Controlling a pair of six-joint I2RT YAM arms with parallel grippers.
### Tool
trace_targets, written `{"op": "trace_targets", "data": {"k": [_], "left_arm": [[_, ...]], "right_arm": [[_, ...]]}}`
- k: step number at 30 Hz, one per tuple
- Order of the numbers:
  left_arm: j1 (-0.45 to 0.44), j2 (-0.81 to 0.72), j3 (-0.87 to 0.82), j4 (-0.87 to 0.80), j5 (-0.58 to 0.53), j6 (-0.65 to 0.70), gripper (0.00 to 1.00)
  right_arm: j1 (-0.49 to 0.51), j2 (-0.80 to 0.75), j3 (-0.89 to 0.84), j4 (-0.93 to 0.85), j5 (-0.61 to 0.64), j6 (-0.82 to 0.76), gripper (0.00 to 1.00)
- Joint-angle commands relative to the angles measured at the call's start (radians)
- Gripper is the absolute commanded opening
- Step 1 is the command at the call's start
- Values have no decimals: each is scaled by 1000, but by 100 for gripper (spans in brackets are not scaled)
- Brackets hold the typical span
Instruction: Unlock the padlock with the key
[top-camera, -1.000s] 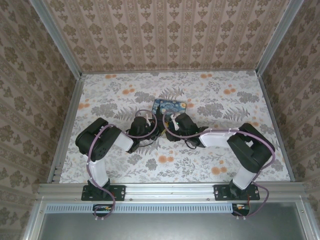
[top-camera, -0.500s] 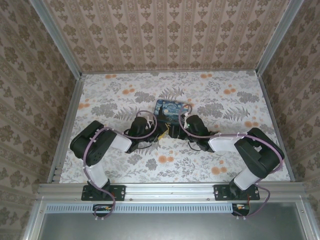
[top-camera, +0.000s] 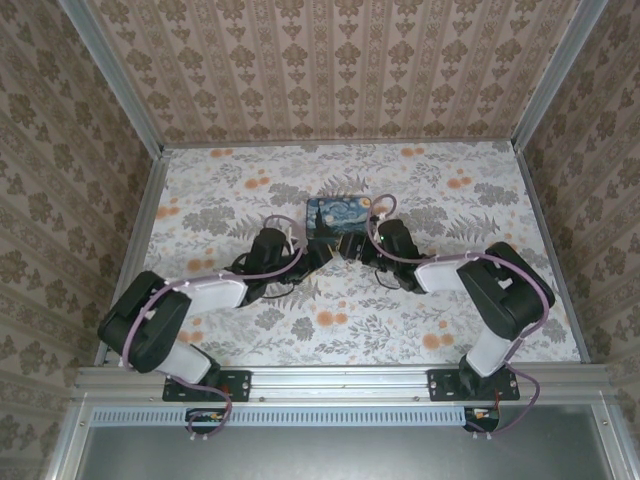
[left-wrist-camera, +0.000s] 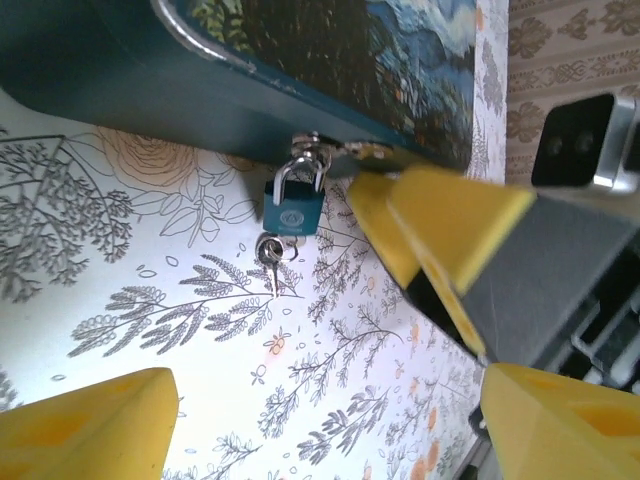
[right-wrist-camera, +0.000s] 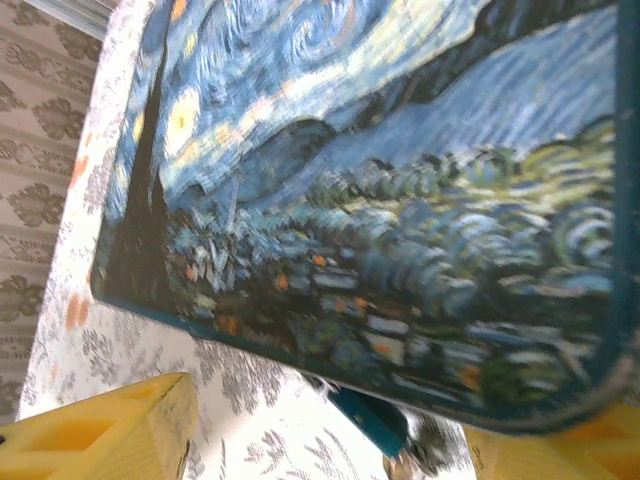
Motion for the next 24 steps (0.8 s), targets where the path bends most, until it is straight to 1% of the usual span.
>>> {"op": "trace_targets", "data": {"k": [1, 4, 7, 12, 16, 18, 19, 20, 24], "left_arm": [[25, -73, 60, -197, -56, 117, 86], [56, -127, 104, -313, -90, 177, 92], [97, -171, 166, -444, -135, 241, 99], [159, -217, 281, -619, -207, 363, 100], [200, -214, 339, -672, -236, 434, 100], [201, -198, 361, -680, -244, 459, 100], [235, -188, 374, -683, -244, 470, 100], [242, -176, 384, -683, -239, 480, 100], [264, -129, 418, -679, -257, 486, 100]], "right_arm": [[-23, 48, 78, 0, -56, 24, 71], [-37, 73, 123, -8, -81, 27, 71], [-39, 66, 158, -71, -94, 11, 71], [-39, -10, 123, -162, -63, -35, 70], [-38, -88, 63, -214, -10, -65, 69], [-39, -115, 40, -237, 20, -78, 68], [-39, -129, 26, -241, 36, -81, 67], [-38, -138, 18, -248, 49, -85, 67], [-39, -147, 27, -303, 32, -137, 68]]}}
